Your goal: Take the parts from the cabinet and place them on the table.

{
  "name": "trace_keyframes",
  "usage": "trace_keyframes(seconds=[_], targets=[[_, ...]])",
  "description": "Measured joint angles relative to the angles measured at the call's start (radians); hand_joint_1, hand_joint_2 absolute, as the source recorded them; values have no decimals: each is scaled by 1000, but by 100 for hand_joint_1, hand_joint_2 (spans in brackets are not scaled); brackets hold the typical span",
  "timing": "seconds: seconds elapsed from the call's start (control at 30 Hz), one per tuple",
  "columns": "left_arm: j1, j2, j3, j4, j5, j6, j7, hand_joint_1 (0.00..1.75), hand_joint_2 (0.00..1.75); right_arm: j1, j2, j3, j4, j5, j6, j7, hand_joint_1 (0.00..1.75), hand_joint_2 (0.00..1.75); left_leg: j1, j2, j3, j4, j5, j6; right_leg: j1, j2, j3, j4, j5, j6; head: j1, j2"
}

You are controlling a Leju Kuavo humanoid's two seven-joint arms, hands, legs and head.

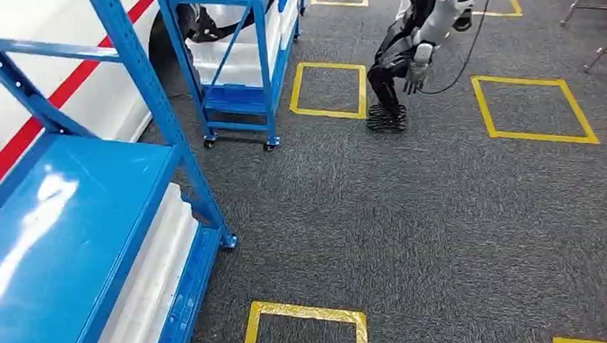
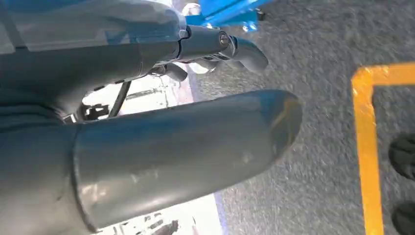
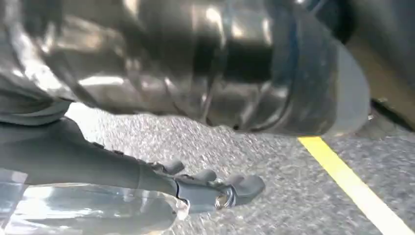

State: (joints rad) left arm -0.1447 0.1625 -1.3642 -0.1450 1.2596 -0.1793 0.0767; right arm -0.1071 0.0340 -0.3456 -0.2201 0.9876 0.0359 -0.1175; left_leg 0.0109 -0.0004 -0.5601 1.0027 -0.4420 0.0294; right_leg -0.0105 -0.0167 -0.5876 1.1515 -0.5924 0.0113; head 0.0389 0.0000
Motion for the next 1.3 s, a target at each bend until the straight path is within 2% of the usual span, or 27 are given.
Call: trace_keyframes(seconds=[0.07, 0.1, 0.13, 0.2, 0.23, 0.27, 0.33, 0.4, 0.43, 0.47, 0.5, 0.57, 0.6, 0.63, 0.7, 0.73, 0.77, 0.9, 0.93, 1.0, 1.07, 1.1, 1.13, 1.2, 1.23, 1.27, 1.3], targets=[[-1, 0, 0, 0, 0, 0, -1, 0, 0, 4, 0, 0, 0, 0, 1, 0, 0, 0, -3, -27, -3, 1, 1, 1, 0, 12, -77, 150, -57, 0, 0, 0], [1, 0, 0, 0, 1, 0, -1, 0, 0, 7, 0, 0, 1, 0, 2, 0, 0, 0, -4, -41, -3, 1, 1, 1, 0, 13, -92, 173, -50, -1, 0, 0], [2, 0, 0, 0, 1, 0, -1, 0, 0, 8, 0, 0, 1, 0, 2, 0, 0, 0, -4, -54, -2, 2, 1, 1, -1, 14, -86, 150, -20, -2, 0, 0], [2, -1, 0, 0, 1, 0, -1, 0, 0, 8, 0, 0, 1, 0, 1, -2, 0, 0, -3, -84, 1, 5, 0, -1, -2, 31, -16, -11, 82, -9, 0, 0], [1, -2, 0, 0, 1, 0, -1, 0, 0, 8, 0, 0, 1, 0, 1, -2, 0, 0, -1, -95, 0, 8, -2, -4, -3, 72, 19, -91, 119, -12, 0, 0], [-1, -2, 0, 0, 2, 0, -1, 0, 0, 8, -2, 0, 1, 0, 1, -2, 0, 0, -8, -104, -6, 17, -5, -12, -4, 106, 29, -122, 107, -13, 0, 0], [0, -3, 0, 0, 5, 1, -1, 0, 0, 4, -2, 0, 0, 0, 1, -3, 0, 0, -1, -123, -12, 14, -2, -25, 1, 81, 29, -123, 109, -14, 0, 0], [6, -2, 0, 0, 8, 1, -1, 0, 0, 1, -2, 0, 0, 0, 1, -3, 0, 0, -1, -146, -19, 9, 2, -39, -3, 58, 33, -135, 117, -28, 0, 0], [8, -1, 0, 0, 8, 2, -1, 0, 0, 1, -2, 0, 0, 0, 0, -3, 0, 0, 2, -115, -21, 23, -7, -39, -4, 42, 36, -142, 122, -36, 0, 0], [5, -1, 1, 0, 9, 1, -1, 0, 0, 2, -2, 0, 0, 0, 0, -5, 0, 0, -2, -58, -41, 63, -38, -42, -2, 32, 37, -146, 122, -46, 0, 0], [1, -1, 1, 0, 9, 2, -1, 0, 0, 4, -2, 0, 0, 0, 0, -6, 0, 0, -1, -31, -73, 129, -79, -46, 1, 18, 37, -146, 121, -49, 0, 0], [-1, -2, 1, 0, 9, 2, -2, 0, 0, 7, -2, 0, 0, 0, 0, -6, 0, 0, 3, -11, -145, 280, -146, -53, 7, -12, 37, -145, 118, -53, 0, 0], [1, -2, 1, 0, 10, 2, -2, 0, 0, 8, -2, 0, 0, 0, 0, -6, 0, 0, 3, -7, -163, 319, -151, -56, 8, -26, 37, -145, 116, -53, 0, 0], [4, -2, 1, 0, 11, 2, -2, 0, 0, 8, -2, 0, 0, 0, 0, -6, 0, 0, 3, -5, -156, 307, -134, -57, 9, -39, 38, -144, 115, -52, 0, 0], [6, -1, 1, 0, 13, 2, -1, 0, 0, 8, -2, 0, 0, 0, 0, -7, 0, 0, 3, 8, -76, 157, -52, -54, 9, -63, 44, -144, 110, -48, 0, 0], [6, -1, 1, 0, 15, 2, -1, 0, 0, 8, -2, 1, 0, 0, 0, -8, 0, 0, 1, 32, -24, 66, -16, -49, 9, -75, 49, -144, 107, -44, 0, 0], [3, 0, 1, 0, 15, 2, -1, 0, 0, 8, -2, 1, 0, 0, 0, -8, 0, 0, -6, 77, 1, 12, -20, -38, 15, -85, 53, -143, 103, -38, 0, 0], [8, 2, 2, 0, 15, 2, -1, 0, 0, 0, -2, 3, 0, 0, 0, -9, 0, 0, -14, 34, -2, 5, -12, -16, 13, -119, 66, -147, 99, -17, 0, 0], [9, 2, 2, 0, 15, 2, -1, 0, 0, 0, -2, 4, 0, 0, 0, -8, 0, 0, -2, 22, 15, -6, -3, -6, 11, -106, 69, -146, 93, -7, 0, 0], [4, 2, 3, 0, 16, 2, -1, 0, 0, 1, -2, 5, 0, 0, 0, -9, 0, 0, -2, 3, 10, -11, 4, 2, 5, -10, 29, -55, 29, -1, 0, 0], [1, 2, 3, 0, 18, 3, -1, 0, 0, 6, -2, 5, 0, 0, 0, -9, 0, 0, -3, -20, 5, -10, 5, 4, 4, 11, -56, 113, -46, 1, 0, 0], [2, 2, 3, 0, 18, 3, 0, 0, 0, 8, -2, 5, 0, 0, 1, -9, 0, 0, -4, -34, 4, -9, 5, 4, 4, 13, -87, 168, -56, 1, 0, 0], [3, 2, 3, 0, 18, 3, 0, 0, 0, 11, -2, 5, 1, 0, 2, -8, 0, 0, -4, -49, 5, -8, 5, 4, 3, 13, -92, 168, -36, 1, 0, 0], [4, 1, 3, 0, 19, 3, 2, 0, 0, 13, -2, 5, 1, 0, 2, -8, 0, 0, -3, -80, 7, -3, 3, 2, 1, 21, -38, 37, 61, -2, 0, 0], [3, 0, 3, 0, 19, 3, 2, 0, 0, 12, -2, 5, 1, 0, 1, -8, 0, 0, -3, -93, 8, 0, 1, -1, -2, 40, 3, -56, 109, -4, 0, 0], [3, -1, 3, 0, 19, 3, 2, 0, 0, 13, -4, 5, 1, 0, 1, -8, 0, 0, 0, -103, 4, 3, 0, -5, -5, 100, 28, -122, 119, -8, 0, 0], [0, -1, 3, 0, 20, 3, 2, 0, 0, 14, -5, 5, 1, 0, 1, -8, 0, 0, -7, -115, -2, 13, -4, -13, -3, 102, 30, -134, 116, -8, 0, 0]])
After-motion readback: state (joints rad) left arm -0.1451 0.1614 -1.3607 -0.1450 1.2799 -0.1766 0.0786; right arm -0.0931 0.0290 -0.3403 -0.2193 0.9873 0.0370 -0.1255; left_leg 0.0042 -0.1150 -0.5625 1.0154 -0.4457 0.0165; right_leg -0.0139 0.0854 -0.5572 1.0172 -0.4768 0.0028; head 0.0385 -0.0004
